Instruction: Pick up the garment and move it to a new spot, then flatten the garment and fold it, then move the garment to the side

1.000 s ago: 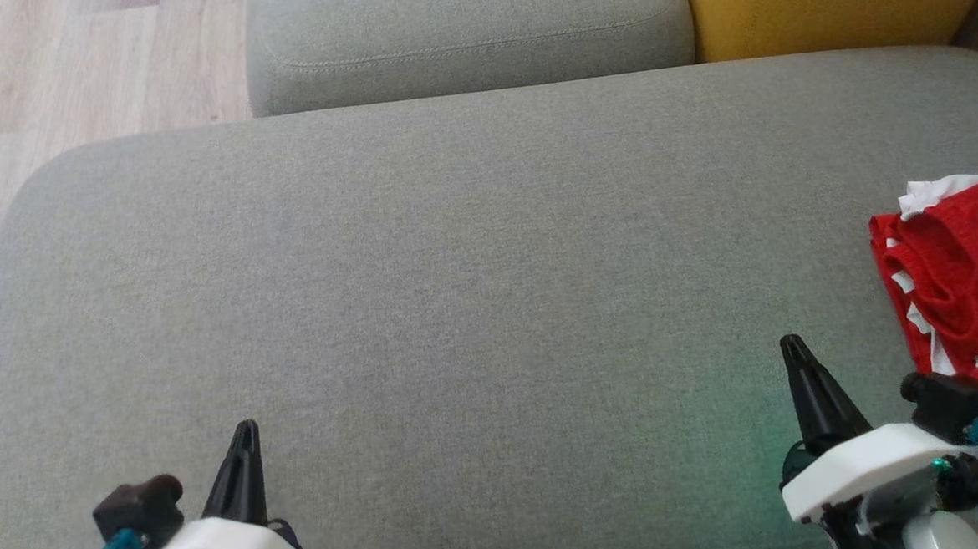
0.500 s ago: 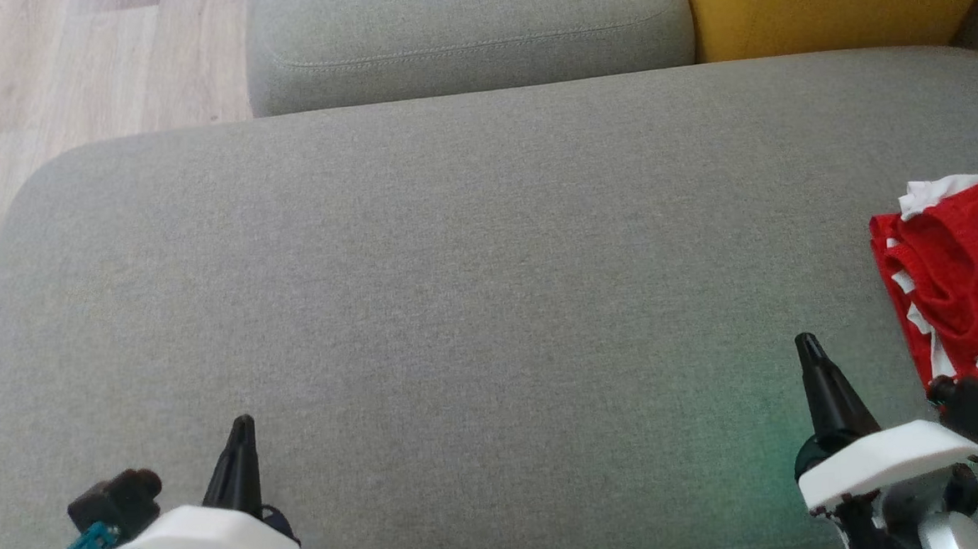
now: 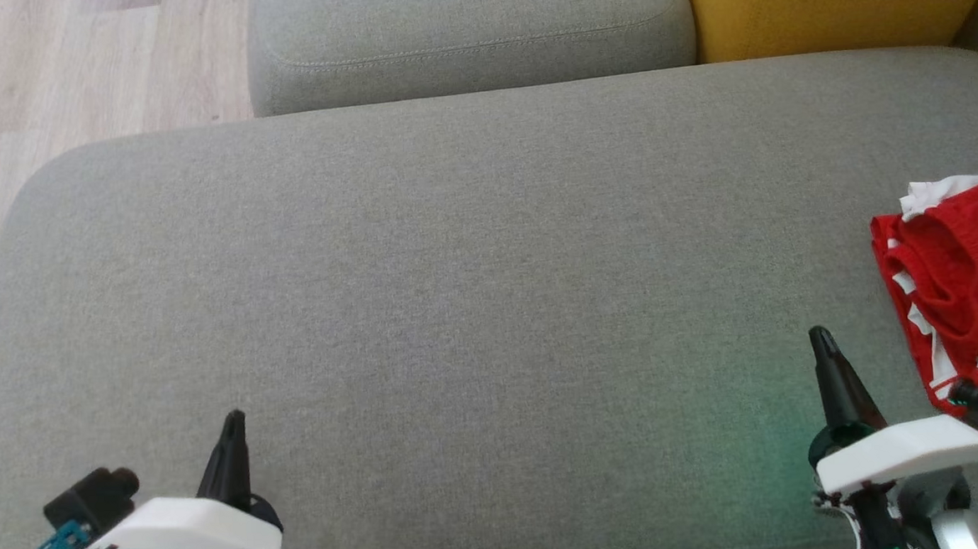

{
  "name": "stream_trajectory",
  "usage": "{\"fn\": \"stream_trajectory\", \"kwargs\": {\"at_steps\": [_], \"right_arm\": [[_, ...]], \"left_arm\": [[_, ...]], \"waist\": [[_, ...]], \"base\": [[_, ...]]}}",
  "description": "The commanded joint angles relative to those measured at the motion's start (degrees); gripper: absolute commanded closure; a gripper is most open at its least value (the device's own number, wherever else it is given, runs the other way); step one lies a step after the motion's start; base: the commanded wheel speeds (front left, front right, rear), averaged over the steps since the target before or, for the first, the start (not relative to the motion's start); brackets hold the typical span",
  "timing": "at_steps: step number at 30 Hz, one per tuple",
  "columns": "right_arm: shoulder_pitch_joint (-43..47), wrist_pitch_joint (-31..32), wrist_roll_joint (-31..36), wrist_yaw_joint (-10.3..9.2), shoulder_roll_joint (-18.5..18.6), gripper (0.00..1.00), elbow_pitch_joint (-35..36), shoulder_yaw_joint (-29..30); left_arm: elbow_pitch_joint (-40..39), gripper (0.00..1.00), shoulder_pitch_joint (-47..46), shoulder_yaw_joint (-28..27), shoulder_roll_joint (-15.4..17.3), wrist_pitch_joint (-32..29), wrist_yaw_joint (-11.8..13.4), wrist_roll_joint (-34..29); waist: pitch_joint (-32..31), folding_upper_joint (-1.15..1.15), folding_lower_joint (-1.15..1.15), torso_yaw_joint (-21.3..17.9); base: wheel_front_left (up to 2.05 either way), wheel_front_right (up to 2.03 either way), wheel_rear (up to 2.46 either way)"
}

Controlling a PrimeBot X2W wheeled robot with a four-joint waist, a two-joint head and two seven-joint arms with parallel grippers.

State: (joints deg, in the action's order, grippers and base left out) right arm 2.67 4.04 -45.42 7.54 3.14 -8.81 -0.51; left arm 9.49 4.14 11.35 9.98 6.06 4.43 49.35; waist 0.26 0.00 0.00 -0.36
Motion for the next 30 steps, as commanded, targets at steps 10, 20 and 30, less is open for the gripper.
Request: {"fn": "stream_trajectory", "kwargs": {"at_steps": [10,20,30], "right_arm": [[-4.1,-0.2,-7.2,-0.03,1.1,1.0,0.8,0.5],[-4.8,0.0,-13.9,-0.03,1.1,1.0,-0.2,1.2],[-5.6,0.1,-20.6,-0.04,1.1,1.0,-1.1,2.0]], "left_arm": [[-0.8,1.0,-4.4,-3.6,-0.4,-1.5,-2.0,6.5],[0.0,1.0,-5.3,-5.5,-1.2,-3.0,-3.6,12.7],[0.9,1.0,-6.2,-7.5,-2.0,-4.5,-5.2,18.9]], "waist": [[0.0,0.0,0.0,0.0],[0.0,0.0,0.0,0.1],[0.0,0.0,0.0,0.2]], "base": [[0.0,0.0,0.0],[0.0,0.0,0.0],[0.0,0.0,0.0]]}}
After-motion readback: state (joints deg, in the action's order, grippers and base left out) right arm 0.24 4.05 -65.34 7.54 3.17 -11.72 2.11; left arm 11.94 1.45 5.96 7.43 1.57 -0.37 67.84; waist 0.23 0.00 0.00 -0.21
